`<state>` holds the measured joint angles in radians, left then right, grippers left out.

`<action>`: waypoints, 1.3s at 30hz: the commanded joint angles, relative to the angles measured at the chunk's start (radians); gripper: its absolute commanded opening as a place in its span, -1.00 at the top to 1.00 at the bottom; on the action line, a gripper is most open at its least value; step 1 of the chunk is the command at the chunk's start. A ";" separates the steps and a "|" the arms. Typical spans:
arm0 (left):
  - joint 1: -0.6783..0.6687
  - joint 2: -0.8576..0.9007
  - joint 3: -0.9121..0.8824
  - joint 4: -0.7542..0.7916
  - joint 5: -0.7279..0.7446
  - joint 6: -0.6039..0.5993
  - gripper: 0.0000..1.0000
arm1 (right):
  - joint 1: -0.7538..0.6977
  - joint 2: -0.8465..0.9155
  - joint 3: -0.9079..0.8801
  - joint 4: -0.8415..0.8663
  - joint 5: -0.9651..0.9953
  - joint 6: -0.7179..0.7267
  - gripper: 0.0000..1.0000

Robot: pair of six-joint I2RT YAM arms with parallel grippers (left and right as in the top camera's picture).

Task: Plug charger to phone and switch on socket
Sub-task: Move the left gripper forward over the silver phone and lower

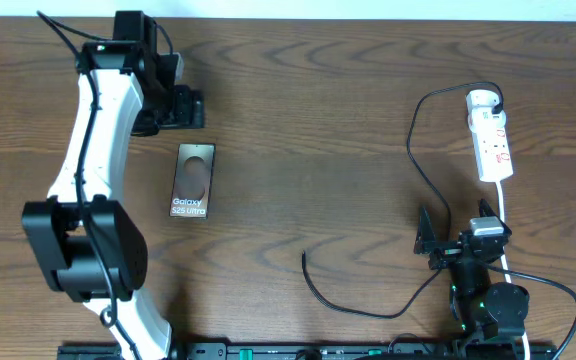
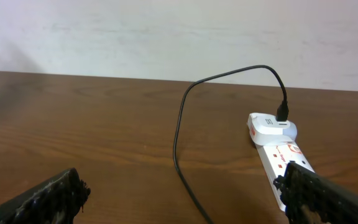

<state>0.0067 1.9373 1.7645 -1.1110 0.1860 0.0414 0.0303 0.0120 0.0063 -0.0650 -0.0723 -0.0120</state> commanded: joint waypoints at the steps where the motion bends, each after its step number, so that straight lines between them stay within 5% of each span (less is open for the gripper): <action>1: 0.005 0.025 0.006 -0.002 0.008 0.007 -0.96 | 0.005 -0.006 -0.001 -0.005 -0.005 -0.012 -0.98; 39: 0.000 0.135 -0.247 0.125 -0.022 0.011 -0.96 | 0.005 -0.006 -0.001 -0.005 -0.005 -0.012 -0.99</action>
<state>0.0063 2.0697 1.5291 -0.9913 0.1772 0.0422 0.0303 0.0120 0.0063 -0.0650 -0.0723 -0.0124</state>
